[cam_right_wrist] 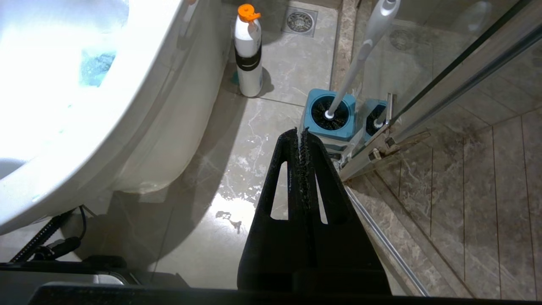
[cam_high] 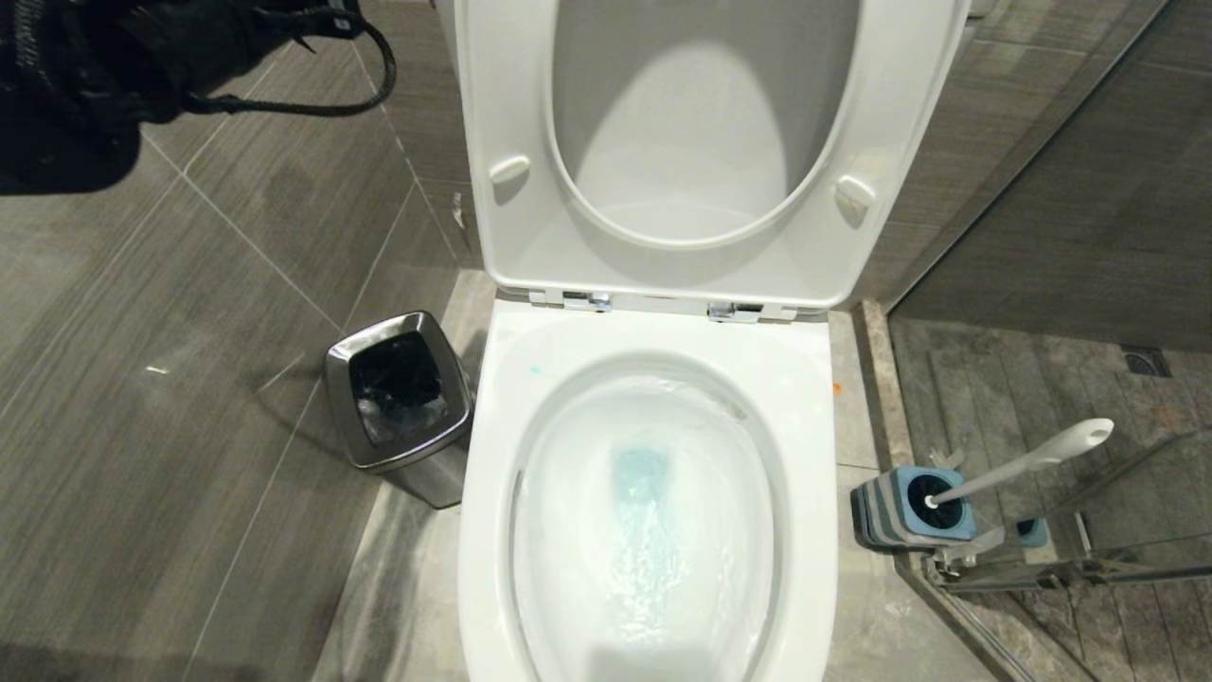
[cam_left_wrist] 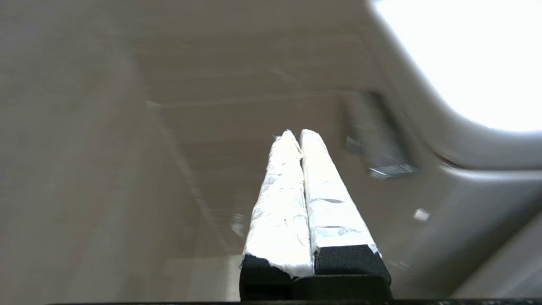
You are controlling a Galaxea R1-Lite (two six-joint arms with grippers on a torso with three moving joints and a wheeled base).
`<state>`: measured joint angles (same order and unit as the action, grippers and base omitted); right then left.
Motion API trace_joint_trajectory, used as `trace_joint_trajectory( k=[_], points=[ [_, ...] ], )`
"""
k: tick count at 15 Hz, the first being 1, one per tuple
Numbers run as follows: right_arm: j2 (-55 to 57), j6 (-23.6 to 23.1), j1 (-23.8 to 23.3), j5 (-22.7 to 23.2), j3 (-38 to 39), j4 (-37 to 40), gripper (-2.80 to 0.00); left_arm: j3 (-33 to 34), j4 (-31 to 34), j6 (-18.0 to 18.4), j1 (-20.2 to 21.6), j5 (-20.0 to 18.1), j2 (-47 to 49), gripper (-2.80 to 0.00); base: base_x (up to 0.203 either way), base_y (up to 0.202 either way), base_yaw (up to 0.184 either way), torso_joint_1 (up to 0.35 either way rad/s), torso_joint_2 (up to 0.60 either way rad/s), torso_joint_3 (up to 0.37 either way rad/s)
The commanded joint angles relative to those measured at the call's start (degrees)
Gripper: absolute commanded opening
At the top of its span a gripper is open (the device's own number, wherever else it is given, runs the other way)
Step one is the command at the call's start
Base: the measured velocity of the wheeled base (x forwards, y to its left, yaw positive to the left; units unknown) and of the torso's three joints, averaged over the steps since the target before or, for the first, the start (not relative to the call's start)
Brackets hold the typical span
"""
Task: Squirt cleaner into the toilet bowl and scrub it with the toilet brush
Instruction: Flush the toilet
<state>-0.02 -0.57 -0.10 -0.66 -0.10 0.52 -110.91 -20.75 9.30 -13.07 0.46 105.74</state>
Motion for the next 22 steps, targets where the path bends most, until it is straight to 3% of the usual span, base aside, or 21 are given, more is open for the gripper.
trace_joint_trajectory(
  k=[1, 3, 6, 9, 10, 12, 15, 18, 21, 22],
  points=[
    [0.0, 0.0, 0.0, 0.0, 0.0, 0.0, -2.80, 0.1, 1.3, 0.6, 2.3, 0.0, -6.9, -2.80, 0.000, 0.000, 0.000, 0.000, 0.00, 0.000],
    [-0.1, 0.0, 0.0, 0.0, 0.0, 0.0, -2.80, 0.2, 6.7, 0.7, 4.5, -0.3, -10.7, -2.80, 0.000, 0.000, 0.000, 0.000, 0.00, 0.000],
    [0.0, 0.0, 0.0, 0.0, 0.0, 0.0, -2.80, 0.5, 23.4, 0.0, 5.8, -1.9, -17.1, -2.80, 0.000, 0.000, 0.000, 0.000, 0.00, 0.000],
    [0.0, 0.0, 0.0, 0.0, 0.0, 0.0, -2.80, 1.7, 40.7, -2.3, 5.9, -6.2, -22.7, -2.80, 0.000, 0.000, 0.000, 0.000, 0.00, 0.000],
    [0.0, 0.0, 0.0, 0.0, 0.0, 0.0, -2.80, 2.6, 44.5, -4.0, 5.6, -9.5, -24.3, -2.80, 0.000, 0.000, 0.000, 0.000, 0.00, 0.000],
    [0.0, 0.0, 0.0, 0.0, 0.0, 0.0, -2.80, 4.4, 46.4, -8.8, 3.9, -16.3, -25.8, -2.80, 0.000, 0.000, 0.000, 0.000, 0.00, 0.000],
    [0.0, 0.0, 0.0, 0.0, 0.0, 0.0, -2.80, 5.8, 45.2, -17.6, -1.7, -17.6, -26.3, -2.80, 0.000, 0.000, 0.000, 0.000, 0.00, 0.000],
    [0.0, 0.0, 0.0, 0.0, 0.0, 0.0, -2.80, 6.7, 45.2, -17.0, -2.3, -17.8, -27.3, -2.80, 0.000, 0.000, 0.000, 0.000, 0.00, 0.000],
    [0.0, 0.0, 0.0, 0.0, 0.1, 0.0, -2.80, 8.2, 45.6, -9.5, -2.4, -17.7, -28.4, -2.80, 0.000, 0.000, 0.000, 0.000, 0.00, 0.000],
    [0.0, 0.0, 0.0, 0.0, 0.0, 0.0, -2.80, 8.2, 45.6, -8.9, -3.1, -17.8, -28.7, -2.80, 0.000, 0.000, 0.000, 0.000, 0.00, 0.000]
  ],
)
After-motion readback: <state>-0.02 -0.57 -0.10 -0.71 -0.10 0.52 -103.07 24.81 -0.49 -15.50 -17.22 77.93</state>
